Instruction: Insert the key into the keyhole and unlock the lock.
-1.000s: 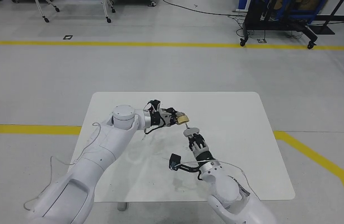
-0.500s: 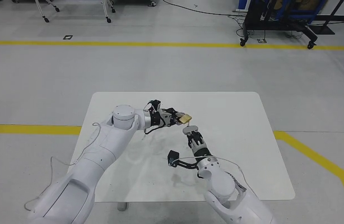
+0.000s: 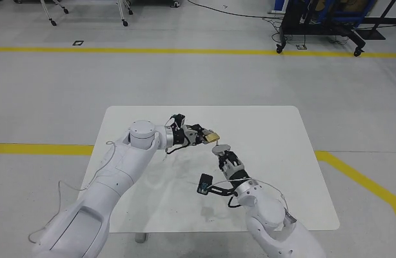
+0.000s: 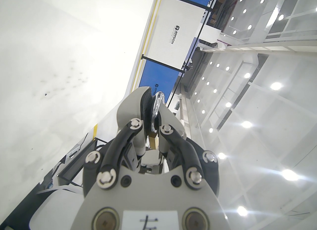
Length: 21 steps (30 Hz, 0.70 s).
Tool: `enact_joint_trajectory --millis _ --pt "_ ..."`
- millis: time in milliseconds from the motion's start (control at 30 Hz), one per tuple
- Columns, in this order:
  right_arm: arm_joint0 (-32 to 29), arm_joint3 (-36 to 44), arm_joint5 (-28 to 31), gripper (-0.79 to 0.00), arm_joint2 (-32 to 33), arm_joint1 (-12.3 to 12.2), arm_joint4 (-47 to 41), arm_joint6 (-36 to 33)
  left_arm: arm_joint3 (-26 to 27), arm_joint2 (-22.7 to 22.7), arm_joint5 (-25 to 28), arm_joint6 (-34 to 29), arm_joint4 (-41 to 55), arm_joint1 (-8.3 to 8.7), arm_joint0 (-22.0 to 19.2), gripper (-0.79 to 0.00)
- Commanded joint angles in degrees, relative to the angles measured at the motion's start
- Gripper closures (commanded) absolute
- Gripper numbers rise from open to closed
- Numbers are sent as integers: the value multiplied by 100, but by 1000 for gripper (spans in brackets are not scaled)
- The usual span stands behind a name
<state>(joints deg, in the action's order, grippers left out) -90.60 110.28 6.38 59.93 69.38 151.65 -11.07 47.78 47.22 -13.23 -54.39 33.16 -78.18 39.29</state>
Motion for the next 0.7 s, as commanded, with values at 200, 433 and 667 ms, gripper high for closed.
enact_joint_trajectory --millis 200,433,667 --pt "153 -59 -86 0 705 56 -1870 -174 63 42 157 -231 -80 4 20 0" --pt "651 -579 187 0 264 168 -1891 -475 80 78 222 -324 -138 3 39 0" --pt "781 -675 372 0 63 210 -1830 -364 91 115 214 -339 -173 -2 55 0"
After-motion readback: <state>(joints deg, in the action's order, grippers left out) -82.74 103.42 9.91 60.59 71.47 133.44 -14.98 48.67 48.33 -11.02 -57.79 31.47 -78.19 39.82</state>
